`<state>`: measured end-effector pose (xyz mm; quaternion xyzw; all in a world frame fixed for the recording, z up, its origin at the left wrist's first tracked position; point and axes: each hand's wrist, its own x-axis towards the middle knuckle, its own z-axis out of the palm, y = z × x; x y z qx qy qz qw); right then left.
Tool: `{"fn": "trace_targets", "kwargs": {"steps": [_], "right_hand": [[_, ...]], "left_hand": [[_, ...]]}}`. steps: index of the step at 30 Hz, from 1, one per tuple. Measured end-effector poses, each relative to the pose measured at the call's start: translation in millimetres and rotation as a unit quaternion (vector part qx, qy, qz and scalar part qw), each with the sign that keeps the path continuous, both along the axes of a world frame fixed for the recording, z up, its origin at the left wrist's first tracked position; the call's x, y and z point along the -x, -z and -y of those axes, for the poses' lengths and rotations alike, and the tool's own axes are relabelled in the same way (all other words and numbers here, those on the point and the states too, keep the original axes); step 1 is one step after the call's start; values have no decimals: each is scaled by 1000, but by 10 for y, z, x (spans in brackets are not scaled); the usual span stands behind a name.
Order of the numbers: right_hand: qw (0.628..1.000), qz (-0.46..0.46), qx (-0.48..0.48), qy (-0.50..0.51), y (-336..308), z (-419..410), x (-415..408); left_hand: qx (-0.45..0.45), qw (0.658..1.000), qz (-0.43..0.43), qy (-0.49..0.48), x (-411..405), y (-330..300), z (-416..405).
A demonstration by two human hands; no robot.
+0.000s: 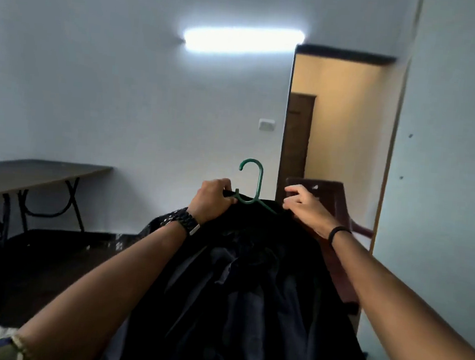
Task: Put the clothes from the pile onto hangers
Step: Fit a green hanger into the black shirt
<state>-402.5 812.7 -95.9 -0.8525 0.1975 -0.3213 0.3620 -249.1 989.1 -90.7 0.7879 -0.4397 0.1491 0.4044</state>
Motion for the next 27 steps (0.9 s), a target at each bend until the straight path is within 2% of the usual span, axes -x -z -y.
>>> {"fn": "trace_targets", "kwargs": {"steps": [3,6,10,12,14,16,17,19,21,22,23,25,27], "right_hand": [[995,-62,-23,-75,-518,23,433],[987,-78,-38,-135,-968,-44,842],[987,-103,120,-39,-1446,-174,1183],[991,-65,112,-39,-1639,-233,1276],[992,-61,37,-102,-1871,-321,1452],[982,-85,-31,-165,-2075,-404,1640],[986,-80,0,-149,-2203,-438,1723],[985,-21,169,-20,-2417,-503,1767],[934,108,319,117,-2601,-598,1744],[927,134,332,112,-2692,-666,1753],[947,128,290,59,-2764,-741,1795],[985,36,160,-52,-2873,-846,1982],[989,-34,109,-90,-2932,-859,2178]], "left_hand": [[63,997,46,20,201,-502,-53],[119,989,86,12,397,-927,-140],[165,979,123,14,638,-1405,-233],[148,978,144,-10,765,-1618,-280],[84,975,194,-62,854,-1854,-344],[22,974,216,-67,888,-2064,-436],[16,975,215,-48,918,-2195,-486],[65,972,221,-36,1013,-2397,-557],[167,946,266,-79,1140,-2538,-574],[216,932,274,-94,1188,-2601,-576],[247,927,265,-97,1224,-2641,-579],[247,935,242,-79,1254,-2690,-550],[221,943,242,-58,1281,-2672,-463]]}}
